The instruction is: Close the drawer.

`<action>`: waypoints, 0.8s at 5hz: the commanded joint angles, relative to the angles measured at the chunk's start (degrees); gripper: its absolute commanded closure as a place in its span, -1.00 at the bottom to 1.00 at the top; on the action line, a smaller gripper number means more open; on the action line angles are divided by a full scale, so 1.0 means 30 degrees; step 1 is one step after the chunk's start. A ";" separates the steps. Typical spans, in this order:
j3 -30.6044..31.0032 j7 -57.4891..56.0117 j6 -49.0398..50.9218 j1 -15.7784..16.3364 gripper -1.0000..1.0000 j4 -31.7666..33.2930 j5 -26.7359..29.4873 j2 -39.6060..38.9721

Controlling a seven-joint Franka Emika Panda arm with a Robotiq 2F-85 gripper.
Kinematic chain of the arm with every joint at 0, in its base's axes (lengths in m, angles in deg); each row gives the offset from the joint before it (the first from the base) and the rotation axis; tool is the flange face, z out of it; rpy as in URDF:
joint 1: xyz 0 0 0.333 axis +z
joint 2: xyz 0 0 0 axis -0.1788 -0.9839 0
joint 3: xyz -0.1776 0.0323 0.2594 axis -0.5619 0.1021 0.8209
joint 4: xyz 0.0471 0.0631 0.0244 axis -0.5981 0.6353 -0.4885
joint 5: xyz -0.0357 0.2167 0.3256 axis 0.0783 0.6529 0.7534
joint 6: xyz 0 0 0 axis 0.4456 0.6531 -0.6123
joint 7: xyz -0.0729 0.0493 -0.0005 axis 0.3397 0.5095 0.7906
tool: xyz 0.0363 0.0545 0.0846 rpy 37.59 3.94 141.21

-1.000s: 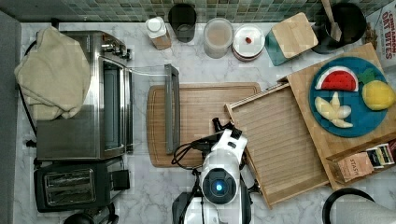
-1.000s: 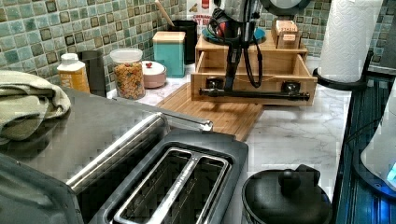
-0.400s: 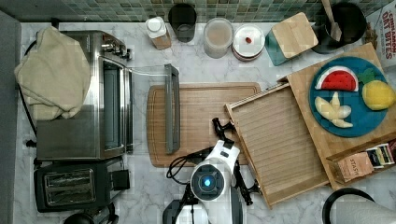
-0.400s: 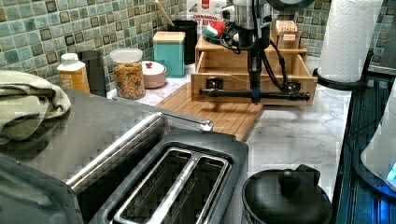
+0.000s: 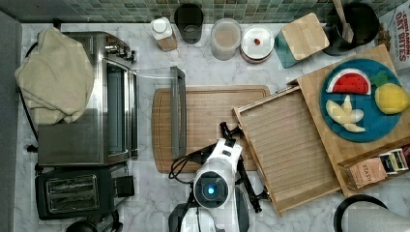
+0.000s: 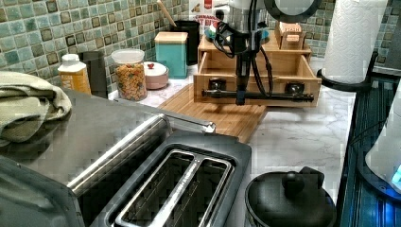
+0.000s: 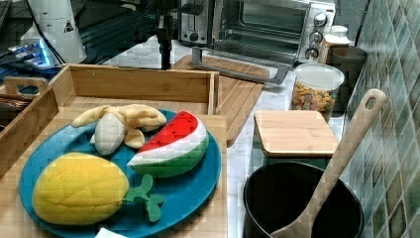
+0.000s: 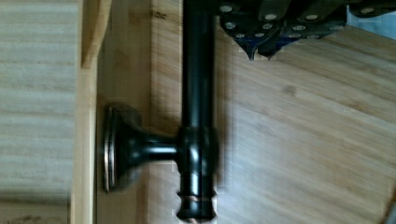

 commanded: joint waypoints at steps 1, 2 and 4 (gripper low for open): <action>-0.2334 -0.1908 -0.0660 -0.2165 1.00 -0.0529 -0.1926 -0.1386; -0.3493 -0.2966 -0.0830 -0.2918 1.00 -0.2029 -0.2528 -0.2306; -0.5560 -0.8334 -0.0047 -0.4564 1.00 -0.7419 -0.0707 -0.5880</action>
